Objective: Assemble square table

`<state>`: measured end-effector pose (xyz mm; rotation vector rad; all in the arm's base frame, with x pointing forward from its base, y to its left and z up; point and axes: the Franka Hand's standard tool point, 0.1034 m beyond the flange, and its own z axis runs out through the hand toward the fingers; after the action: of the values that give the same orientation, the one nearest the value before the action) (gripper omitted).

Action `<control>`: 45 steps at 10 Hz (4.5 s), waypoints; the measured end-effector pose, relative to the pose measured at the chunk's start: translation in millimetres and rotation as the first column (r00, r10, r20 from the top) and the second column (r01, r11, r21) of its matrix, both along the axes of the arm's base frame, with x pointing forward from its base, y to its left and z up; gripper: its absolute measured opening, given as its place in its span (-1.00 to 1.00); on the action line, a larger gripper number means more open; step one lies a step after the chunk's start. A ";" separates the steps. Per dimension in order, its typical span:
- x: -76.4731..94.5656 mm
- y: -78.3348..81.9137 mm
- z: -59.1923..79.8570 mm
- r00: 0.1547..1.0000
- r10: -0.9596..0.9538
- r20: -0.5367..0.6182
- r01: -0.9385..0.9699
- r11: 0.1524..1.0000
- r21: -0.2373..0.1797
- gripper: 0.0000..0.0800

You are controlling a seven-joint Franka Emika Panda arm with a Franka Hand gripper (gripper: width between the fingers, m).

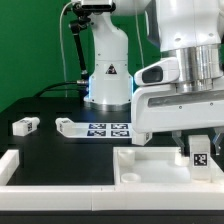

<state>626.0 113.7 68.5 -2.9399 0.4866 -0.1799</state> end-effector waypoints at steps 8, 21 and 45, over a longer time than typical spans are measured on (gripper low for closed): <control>1.5 9.0 -3.3 0.431 -0.868 -0.246 0.896 0.444 0.001 -0.10; 3.4 8.2 0.6 0.984 0.176 -0.005 -0.175 0.978 -0.110 -0.11; 4.7 5.3 -1.7 0.979 0.204 0.009 -0.202 0.972 -0.116 0.62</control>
Offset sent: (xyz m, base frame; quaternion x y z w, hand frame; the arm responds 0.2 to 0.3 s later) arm 0.0192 0.0298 -0.0014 -0.0398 -0.0546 0.5267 0.8474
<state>630.8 118.9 66.8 -3.0711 0.1747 -0.2191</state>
